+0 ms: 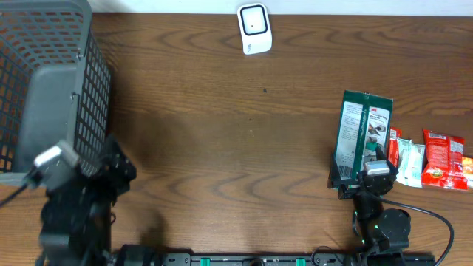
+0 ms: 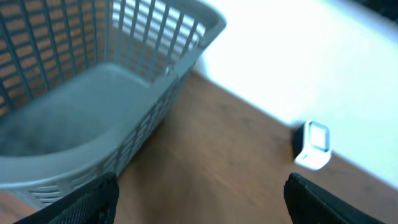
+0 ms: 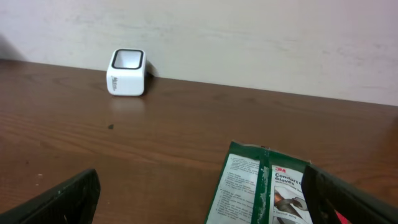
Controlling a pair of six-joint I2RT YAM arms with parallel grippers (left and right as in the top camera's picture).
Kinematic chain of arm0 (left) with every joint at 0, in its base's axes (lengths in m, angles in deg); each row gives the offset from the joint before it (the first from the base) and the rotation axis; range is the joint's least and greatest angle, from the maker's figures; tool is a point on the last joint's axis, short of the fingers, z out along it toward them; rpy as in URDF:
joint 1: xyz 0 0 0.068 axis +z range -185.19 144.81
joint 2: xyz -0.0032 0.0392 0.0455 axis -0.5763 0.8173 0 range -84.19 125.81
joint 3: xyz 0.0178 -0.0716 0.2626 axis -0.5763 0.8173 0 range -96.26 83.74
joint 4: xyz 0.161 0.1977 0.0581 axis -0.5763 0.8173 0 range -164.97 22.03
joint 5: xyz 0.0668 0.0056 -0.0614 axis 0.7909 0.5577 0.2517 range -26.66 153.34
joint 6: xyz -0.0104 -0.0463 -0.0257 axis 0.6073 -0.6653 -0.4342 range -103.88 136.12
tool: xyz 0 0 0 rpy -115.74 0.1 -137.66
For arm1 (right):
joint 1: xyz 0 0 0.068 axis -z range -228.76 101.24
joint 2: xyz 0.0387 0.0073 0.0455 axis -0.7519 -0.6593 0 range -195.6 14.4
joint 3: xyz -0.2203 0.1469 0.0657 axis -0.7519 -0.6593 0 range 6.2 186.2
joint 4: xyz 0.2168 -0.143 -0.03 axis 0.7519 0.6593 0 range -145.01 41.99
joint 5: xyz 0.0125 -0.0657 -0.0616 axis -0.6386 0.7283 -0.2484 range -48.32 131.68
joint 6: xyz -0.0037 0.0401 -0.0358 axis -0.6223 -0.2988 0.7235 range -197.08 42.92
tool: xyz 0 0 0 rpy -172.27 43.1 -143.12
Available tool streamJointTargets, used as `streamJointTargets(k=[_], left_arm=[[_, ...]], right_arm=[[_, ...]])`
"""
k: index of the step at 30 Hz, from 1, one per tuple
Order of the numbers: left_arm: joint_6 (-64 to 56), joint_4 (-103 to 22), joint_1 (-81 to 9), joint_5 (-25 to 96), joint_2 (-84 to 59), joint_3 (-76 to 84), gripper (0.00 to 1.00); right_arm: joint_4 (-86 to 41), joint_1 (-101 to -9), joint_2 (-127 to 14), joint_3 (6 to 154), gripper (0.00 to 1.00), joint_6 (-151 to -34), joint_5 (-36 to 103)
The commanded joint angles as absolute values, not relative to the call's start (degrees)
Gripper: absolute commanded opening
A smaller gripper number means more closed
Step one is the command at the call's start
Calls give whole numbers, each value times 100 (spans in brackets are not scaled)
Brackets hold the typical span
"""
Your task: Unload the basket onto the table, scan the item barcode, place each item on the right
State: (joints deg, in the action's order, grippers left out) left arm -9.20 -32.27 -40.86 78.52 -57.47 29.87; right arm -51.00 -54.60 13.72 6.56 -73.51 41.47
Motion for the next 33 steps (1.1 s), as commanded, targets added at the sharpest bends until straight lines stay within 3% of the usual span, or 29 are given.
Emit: streamJointTargets(k=[1,12,21,27,33], left_arm=[[-929,-3150,-4045,7885,-6458,3007,86],[-927,-2541,-3590,7911,-8119,3029,86],[-931,-2661,-3472,7907,-8405,3477,86],[-929,-4121,-3472,7793,-8405,4021,86],[-931,-6737,-3472,7203,-8405,5131,86]], right_arm=[[-5074,-5436,1409,651,99,-7318,4182],[-5074,-5436,1409,651,99,-7318,4182],[-5074,-5436,1409,651,99,-7318,4182],[-5074,-5436,1409,651,99,-7318,4182],[-5074,-5436,1409,651,99,-7318,4182]])
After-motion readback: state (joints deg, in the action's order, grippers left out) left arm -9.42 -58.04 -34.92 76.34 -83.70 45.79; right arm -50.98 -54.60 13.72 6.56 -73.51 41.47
